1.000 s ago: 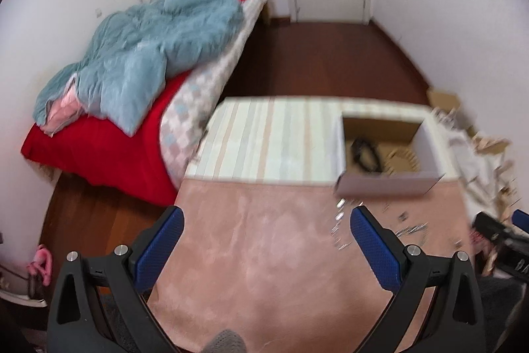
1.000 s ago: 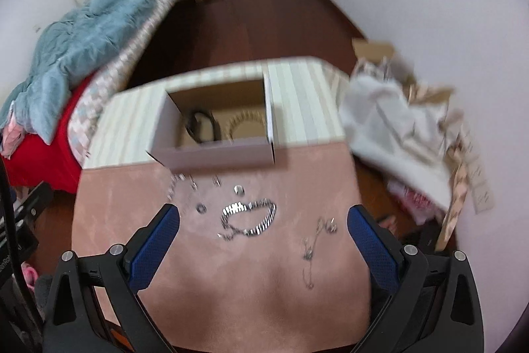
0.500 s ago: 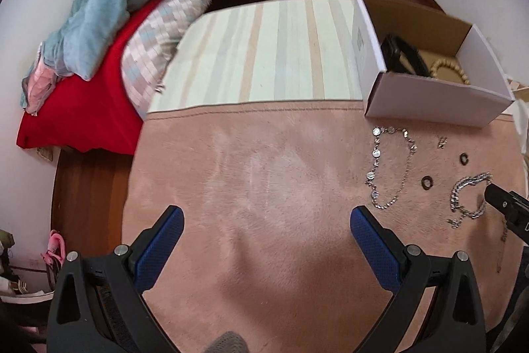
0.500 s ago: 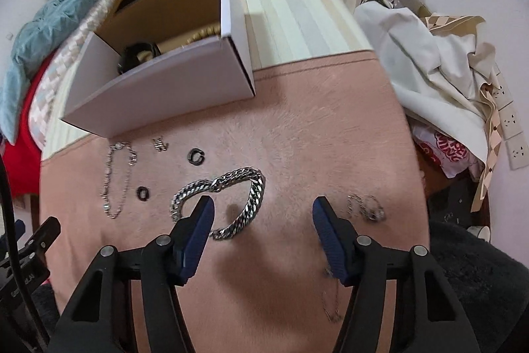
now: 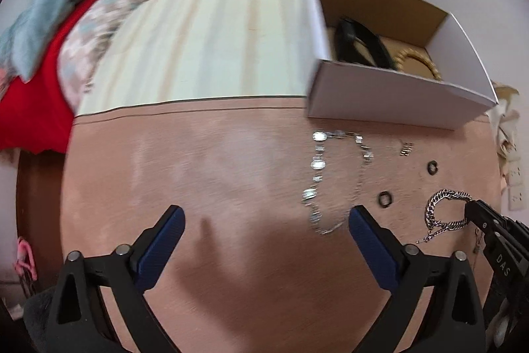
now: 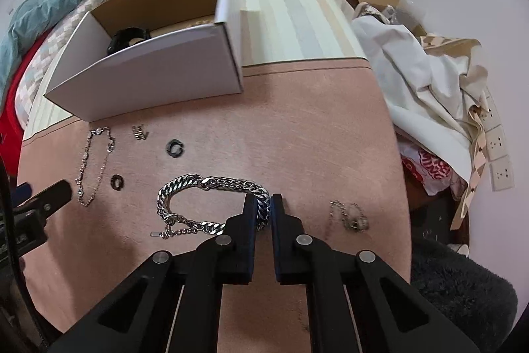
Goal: Organize jewelry
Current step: 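Grasp the silver chain bracelet with the right tool while the left tool grasps the silver bead chain, then carry both chains into the white box and open both tools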
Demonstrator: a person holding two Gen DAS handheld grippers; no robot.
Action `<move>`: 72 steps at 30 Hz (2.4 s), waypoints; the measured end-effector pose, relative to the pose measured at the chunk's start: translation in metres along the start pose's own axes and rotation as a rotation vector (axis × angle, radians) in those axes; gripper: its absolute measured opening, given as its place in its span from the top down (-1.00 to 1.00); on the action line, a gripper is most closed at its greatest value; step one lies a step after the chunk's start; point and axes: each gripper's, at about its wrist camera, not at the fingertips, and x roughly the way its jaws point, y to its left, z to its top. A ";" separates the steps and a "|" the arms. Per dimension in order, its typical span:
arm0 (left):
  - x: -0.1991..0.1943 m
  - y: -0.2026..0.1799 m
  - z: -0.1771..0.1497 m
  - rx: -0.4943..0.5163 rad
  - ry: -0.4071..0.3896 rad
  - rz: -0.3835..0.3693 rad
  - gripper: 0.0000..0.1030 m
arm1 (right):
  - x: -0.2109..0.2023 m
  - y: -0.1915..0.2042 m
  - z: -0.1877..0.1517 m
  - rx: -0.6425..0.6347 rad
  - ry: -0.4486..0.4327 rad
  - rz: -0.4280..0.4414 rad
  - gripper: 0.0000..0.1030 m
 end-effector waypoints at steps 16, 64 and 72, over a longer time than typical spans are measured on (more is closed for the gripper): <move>0.004 0.002 0.006 0.032 0.007 -0.084 0.95 | -0.003 -0.001 0.000 0.009 -0.006 0.011 0.84; -0.058 -0.013 0.115 0.062 -0.031 -0.319 0.94 | -0.058 0.061 0.184 -0.152 -0.089 0.286 0.85; -0.060 -0.007 0.117 0.015 -0.039 -0.300 0.87 | -0.041 0.074 0.197 -0.200 -0.052 0.233 0.84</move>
